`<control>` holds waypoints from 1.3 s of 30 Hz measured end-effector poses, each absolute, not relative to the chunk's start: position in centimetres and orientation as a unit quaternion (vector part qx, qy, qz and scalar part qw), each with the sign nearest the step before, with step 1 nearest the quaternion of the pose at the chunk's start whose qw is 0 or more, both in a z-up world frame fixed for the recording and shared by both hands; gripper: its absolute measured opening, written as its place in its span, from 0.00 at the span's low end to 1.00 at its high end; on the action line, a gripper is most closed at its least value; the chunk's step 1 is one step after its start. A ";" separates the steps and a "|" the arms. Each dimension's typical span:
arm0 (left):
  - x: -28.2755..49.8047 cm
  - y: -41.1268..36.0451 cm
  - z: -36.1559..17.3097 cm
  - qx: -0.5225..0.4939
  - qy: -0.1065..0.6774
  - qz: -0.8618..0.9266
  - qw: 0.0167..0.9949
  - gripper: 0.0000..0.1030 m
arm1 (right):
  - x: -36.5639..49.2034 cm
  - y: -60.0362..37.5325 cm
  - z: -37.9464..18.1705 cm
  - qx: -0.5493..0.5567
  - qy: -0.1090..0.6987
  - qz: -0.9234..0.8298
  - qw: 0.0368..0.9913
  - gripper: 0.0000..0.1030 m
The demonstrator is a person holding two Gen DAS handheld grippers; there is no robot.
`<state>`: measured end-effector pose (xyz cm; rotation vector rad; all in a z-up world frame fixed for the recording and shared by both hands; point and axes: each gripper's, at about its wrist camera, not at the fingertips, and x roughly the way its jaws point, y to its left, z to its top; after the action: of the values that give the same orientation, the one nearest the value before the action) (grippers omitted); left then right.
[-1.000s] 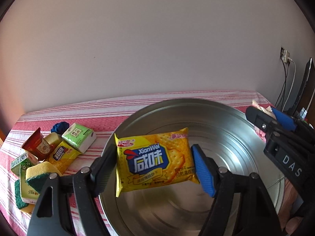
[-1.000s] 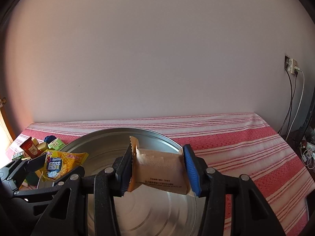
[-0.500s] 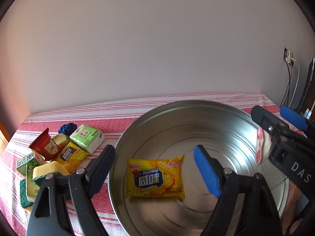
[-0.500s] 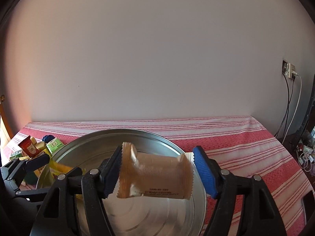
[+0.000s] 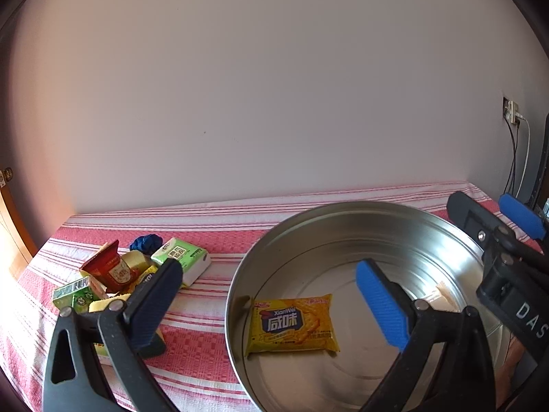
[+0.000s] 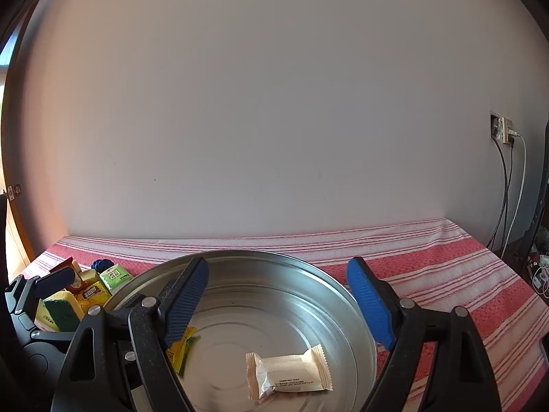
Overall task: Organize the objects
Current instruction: 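Move both open tools back from the tin to the pile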
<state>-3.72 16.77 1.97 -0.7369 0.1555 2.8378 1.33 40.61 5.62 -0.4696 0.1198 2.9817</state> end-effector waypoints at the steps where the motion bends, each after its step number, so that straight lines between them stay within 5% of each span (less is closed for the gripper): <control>1: -3.8 16.7 2.0 -0.250 0.051 0.962 0.101 0.99 | 1.4 40.6 5.6 -0.151 0.043 0.986 0.061 0.82; 21: -3.1 14.6 1.9 -0.241 0.039 0.966 0.083 0.99 | 4.1 39.1 5.5 -0.068 0.056 0.990 0.112 0.82; 39: -2.0 1.8 0.1 -0.250 -0.011 0.968 0.013 0.99 | 4.6 30.8 5.1 -0.098 0.033 0.995 0.010 0.88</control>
<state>-1.98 1.81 0.09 -0.7802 -0.0348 3.0153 4.63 30.82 5.14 -0.3075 0.1024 3.1051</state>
